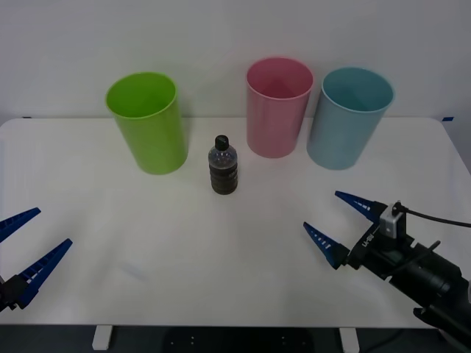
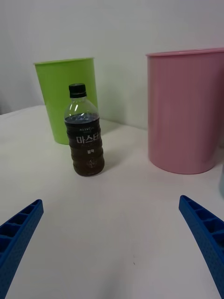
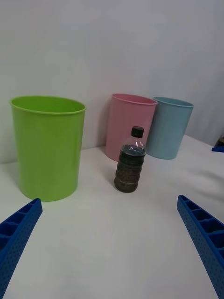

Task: Grasp the object on the table and drop it into the matching bin: aluminum can to the light blue bin, PET bottle to the pink bin.

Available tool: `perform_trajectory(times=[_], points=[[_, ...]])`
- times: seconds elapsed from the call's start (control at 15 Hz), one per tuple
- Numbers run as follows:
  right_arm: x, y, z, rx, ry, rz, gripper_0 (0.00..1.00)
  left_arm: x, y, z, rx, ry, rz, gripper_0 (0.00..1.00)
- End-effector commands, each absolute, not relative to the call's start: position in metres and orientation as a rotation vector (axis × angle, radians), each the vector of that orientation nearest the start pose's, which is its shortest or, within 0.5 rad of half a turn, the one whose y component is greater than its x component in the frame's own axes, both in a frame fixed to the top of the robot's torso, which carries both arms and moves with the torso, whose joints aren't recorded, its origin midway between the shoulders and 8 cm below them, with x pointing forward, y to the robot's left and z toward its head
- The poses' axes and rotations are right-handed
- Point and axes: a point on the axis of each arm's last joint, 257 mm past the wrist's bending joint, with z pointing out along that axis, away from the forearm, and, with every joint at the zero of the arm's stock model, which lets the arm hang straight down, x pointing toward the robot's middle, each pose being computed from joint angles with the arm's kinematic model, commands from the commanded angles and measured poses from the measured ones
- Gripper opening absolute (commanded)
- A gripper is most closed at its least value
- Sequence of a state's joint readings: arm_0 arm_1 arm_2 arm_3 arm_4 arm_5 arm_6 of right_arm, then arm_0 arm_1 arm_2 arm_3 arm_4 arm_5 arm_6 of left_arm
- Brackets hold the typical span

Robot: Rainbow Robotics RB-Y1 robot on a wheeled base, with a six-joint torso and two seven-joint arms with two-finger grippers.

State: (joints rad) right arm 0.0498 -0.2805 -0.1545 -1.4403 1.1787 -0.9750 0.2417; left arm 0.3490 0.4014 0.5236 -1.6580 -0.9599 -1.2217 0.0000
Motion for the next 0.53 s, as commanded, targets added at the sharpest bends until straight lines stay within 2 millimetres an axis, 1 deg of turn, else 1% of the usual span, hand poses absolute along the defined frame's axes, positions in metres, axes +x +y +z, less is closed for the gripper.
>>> perform_trajectory(times=[0.07, 0.53], points=[[0.459, -0.163, -0.249, -0.651, 1.443, 0.566, 1.00, 0.342, 0.330, -0.169, 0.465, 1.441, -0.567, 1.00], [0.480, -0.124, -0.255, -0.667, 1.463, 0.541, 1.00, 0.342, 0.330, -0.169, 0.465, 1.441, -0.567, 1.00]])
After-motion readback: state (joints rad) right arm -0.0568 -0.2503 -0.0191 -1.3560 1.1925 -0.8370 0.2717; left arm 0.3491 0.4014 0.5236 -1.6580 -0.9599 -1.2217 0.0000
